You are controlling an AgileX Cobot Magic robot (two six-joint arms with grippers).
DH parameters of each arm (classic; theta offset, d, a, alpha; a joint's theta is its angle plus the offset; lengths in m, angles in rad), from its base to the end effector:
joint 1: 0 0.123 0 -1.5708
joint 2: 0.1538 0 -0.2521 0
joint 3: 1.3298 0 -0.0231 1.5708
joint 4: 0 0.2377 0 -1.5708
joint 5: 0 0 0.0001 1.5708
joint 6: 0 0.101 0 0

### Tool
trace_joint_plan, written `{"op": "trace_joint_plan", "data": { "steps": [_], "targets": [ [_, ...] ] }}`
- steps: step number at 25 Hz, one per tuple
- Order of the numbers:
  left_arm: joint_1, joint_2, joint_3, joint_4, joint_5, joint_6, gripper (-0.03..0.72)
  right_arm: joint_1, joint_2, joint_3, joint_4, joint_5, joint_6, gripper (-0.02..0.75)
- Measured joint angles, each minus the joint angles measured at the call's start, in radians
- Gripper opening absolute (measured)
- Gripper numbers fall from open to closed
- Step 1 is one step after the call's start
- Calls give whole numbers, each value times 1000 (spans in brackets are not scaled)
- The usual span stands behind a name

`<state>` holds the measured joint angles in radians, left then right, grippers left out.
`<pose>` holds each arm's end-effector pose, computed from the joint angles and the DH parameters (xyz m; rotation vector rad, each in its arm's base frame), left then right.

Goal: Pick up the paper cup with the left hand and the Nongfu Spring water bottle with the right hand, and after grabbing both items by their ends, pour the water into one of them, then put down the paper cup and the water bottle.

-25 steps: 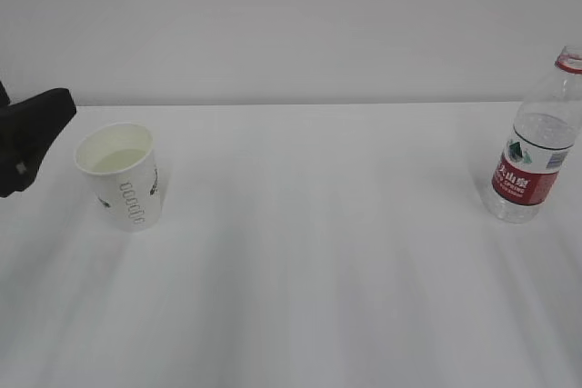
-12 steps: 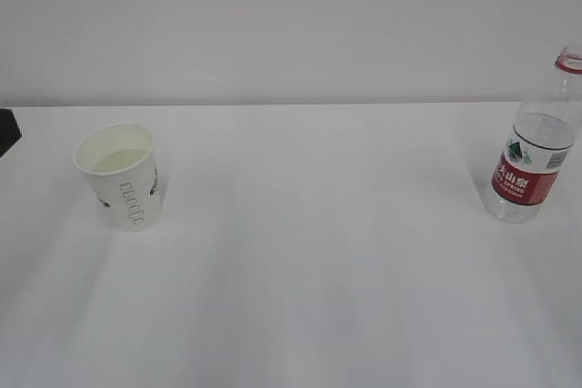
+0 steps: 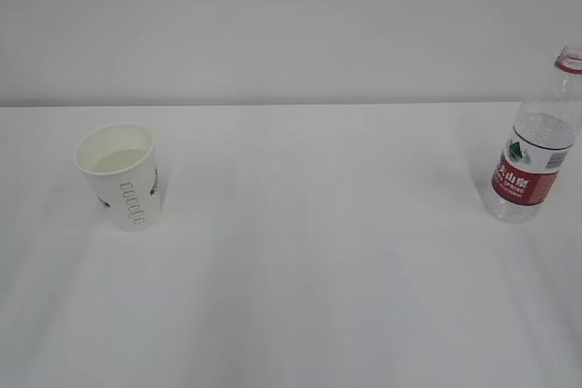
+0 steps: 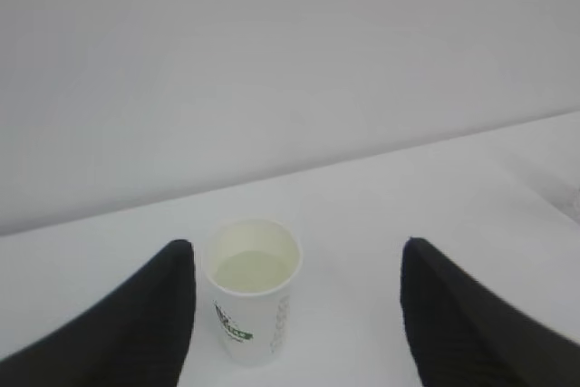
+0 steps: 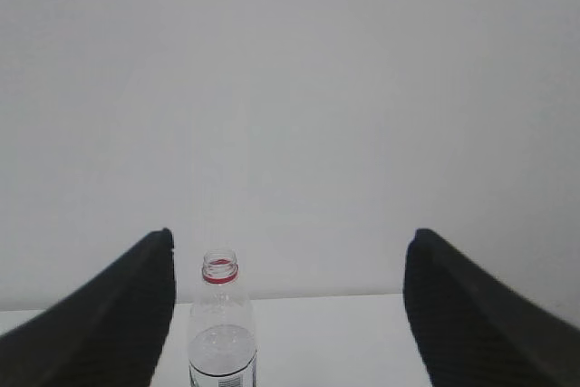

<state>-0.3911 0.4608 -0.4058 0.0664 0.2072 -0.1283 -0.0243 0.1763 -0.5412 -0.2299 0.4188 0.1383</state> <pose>0.1210 -0.0484 0.2815 0.2766 1.7342 -0.3203 0.0655 -0.0110 0.3336 0.0374 1.5292 -0.1479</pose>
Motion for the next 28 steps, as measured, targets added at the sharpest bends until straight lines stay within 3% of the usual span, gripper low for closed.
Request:
{"op": "trace_joint_plan", "data": {
  "steps": [5,11,18,28],
  "targets": [
    [0,-67,-107,41,167,0,503,0,-104,-52,9,179,0,593],
    [0,-177,-215,41,543,0,496,0,-192,-90,24,398,0,593],
    [0,-349,-255,41,725,0,486,0,-193,-105,53,676,0,591],
    [0,-454,-261,39,890,0,457,0,-193,-105,122,748,0,590]
  ]
}}
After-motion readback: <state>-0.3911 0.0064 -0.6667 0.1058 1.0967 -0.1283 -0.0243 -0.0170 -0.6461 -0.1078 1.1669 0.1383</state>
